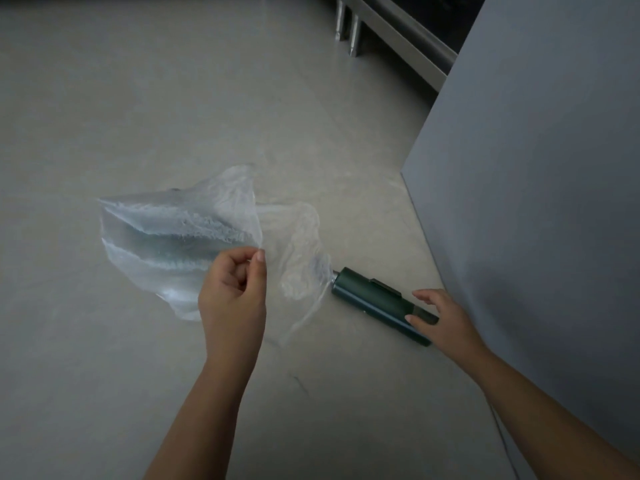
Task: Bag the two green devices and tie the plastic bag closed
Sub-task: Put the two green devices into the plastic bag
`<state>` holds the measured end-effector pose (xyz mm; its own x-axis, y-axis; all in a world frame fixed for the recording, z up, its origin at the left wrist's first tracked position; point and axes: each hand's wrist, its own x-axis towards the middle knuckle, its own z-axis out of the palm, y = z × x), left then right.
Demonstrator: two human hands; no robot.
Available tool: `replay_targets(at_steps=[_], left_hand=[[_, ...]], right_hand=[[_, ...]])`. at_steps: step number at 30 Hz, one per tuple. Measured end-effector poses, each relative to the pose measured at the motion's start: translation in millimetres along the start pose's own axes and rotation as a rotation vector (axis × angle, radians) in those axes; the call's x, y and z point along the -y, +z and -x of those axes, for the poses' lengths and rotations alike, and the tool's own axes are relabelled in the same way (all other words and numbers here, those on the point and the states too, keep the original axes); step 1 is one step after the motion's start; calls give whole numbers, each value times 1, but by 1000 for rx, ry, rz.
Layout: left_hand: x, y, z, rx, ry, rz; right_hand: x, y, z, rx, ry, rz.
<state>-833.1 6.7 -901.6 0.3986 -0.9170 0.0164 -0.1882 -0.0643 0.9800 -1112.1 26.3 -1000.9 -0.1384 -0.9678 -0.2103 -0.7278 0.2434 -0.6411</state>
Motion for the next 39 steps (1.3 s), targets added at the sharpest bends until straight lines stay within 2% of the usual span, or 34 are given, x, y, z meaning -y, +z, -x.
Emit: replay_targets(at_steps=[13, 19, 28, 39], left_hand=[[-11, -4, -1, -48, 37, 14], [-9, -3, 4, -36, 40, 6], [-9, 4, 4, -38, 55, -32], [-7, 18, 0, -16, 52, -24]], right_hand=[[-23, 9, 3, 151, 71, 147], [-35, 15, 6, 218, 143, 114], [-37, 17, 11, 182, 202, 6], [-1, 3, 17, -12, 224, -357]])
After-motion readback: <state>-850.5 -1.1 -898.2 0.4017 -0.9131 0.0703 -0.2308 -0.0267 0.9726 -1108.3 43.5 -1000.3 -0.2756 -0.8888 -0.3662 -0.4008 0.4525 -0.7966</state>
